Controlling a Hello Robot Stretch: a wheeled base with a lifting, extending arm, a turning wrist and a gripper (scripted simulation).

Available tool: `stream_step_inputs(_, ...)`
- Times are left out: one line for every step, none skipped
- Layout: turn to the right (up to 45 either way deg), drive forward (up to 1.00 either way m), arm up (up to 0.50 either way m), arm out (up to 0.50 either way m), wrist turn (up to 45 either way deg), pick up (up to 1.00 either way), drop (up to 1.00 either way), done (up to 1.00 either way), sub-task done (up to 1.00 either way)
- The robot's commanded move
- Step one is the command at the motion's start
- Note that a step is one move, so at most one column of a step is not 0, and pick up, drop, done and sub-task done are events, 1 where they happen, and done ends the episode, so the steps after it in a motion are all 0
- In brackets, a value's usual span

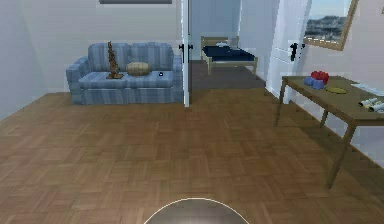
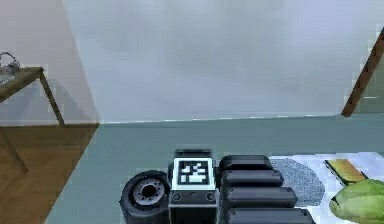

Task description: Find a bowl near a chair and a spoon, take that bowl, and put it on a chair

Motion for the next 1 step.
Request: stream_step_inputs(-3.0, 0.0, 0.0, 0.0, 0.0, 0.0, 0.0, 0.0, 0.0)
